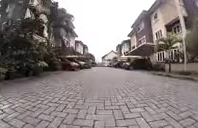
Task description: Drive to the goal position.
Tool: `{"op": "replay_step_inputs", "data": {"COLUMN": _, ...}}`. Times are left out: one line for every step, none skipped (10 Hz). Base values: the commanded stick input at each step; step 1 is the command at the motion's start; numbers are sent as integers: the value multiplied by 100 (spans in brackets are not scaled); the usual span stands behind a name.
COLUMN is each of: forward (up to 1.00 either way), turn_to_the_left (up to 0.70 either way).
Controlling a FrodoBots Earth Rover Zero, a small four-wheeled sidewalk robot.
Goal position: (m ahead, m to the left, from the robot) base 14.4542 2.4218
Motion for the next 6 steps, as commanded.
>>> {"op": "replay_step_inputs", "data": {"forward": 70, "turn_to_the_left": 0}}
{"op": "replay_step_inputs", "data": {"forward": 70, "turn_to_the_left": 0}}
{"op": "replay_step_inputs", "data": {"forward": 70, "turn_to_the_left": 0}}
{"op": "replay_step_inputs", "data": {"forward": 70, "turn_to_the_left": 0}}
{"op": "replay_step_inputs", "data": {"forward": 70, "turn_to_the_left": 0}}
{"op": "replay_step_inputs", "data": {"forward": 70, "turn_to_the_left": 0}}
